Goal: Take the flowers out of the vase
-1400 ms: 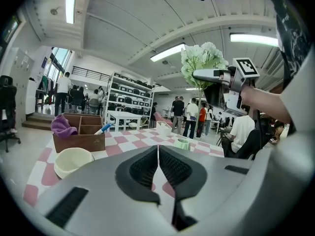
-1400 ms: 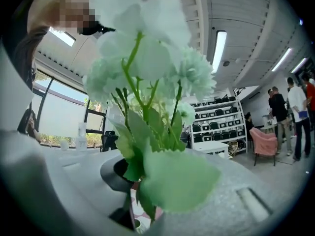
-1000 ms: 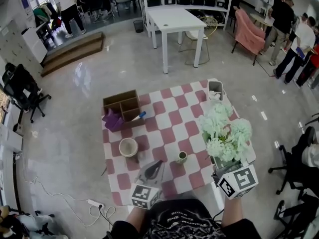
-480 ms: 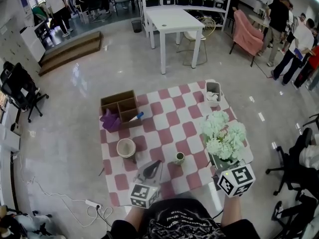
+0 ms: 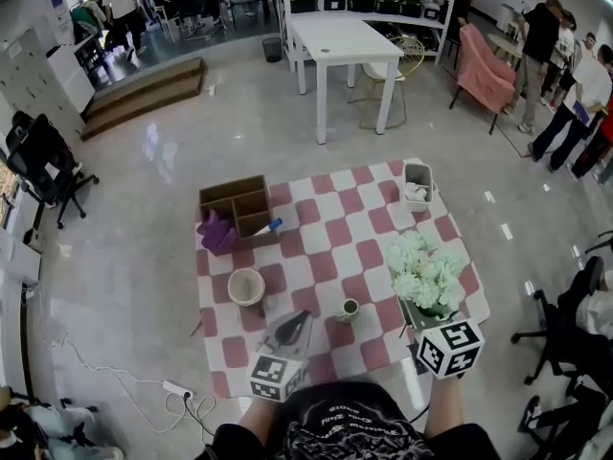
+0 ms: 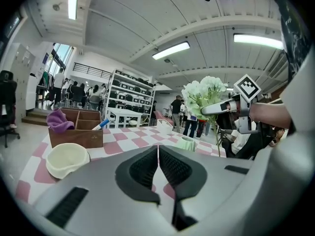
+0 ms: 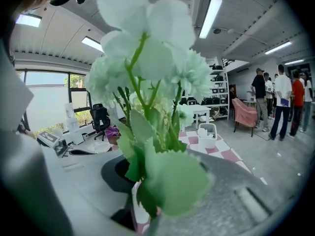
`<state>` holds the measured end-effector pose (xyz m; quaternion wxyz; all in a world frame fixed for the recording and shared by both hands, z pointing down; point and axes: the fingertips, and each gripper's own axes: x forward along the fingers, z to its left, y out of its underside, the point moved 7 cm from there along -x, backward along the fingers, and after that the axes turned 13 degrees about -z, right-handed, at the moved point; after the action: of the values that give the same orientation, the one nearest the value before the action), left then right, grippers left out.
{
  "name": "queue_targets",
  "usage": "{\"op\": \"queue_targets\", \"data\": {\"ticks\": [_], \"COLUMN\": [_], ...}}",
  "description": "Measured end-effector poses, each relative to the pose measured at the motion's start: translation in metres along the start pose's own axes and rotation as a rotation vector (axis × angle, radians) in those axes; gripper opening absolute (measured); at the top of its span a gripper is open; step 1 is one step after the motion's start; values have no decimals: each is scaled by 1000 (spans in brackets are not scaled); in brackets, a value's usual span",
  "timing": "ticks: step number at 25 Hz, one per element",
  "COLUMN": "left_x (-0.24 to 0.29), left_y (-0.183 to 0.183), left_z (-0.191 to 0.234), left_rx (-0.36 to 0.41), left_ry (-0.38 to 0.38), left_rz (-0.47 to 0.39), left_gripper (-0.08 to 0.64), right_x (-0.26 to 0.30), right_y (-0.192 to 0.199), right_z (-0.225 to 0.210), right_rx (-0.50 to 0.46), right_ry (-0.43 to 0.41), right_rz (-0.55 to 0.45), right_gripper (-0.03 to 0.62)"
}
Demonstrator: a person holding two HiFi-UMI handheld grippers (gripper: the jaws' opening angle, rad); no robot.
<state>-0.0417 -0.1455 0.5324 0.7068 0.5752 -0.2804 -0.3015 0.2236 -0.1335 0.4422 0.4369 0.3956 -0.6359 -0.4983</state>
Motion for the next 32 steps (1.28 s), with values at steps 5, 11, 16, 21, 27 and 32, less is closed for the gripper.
{"op": "queue_targets", "data": {"ticks": [5, 11, 16, 21, 27, 32], "left_x": [0, 0, 5, 5, 5, 3], "left_y": [2, 3, 5, 9, 5, 5], "left_z": [3, 12, 10, 16, 20, 22], "left_rx": [-20, -35, -11, -23, -28, -29], "left_ry": [-8, -42, -26, -42, -69, -87], "left_rz": [19, 33, 55, 57, 57, 59], "left_gripper": [15, 15, 15, 15, 15, 15], "right_x": [8, 16, 22, 27, 34, 40], "right_y": [14, 31, 44, 56, 70, 78], "right_z": [-5, -14, -23, -26, -32, -35], "right_rx": [5, 23, 40, 44, 32, 42], "right_ry": [-3, 6, 21, 22, 24, 22], "right_rz": [49, 117, 177, 224, 275, 296], "right_gripper": [110, 109, 109, 109, 109, 109]}}
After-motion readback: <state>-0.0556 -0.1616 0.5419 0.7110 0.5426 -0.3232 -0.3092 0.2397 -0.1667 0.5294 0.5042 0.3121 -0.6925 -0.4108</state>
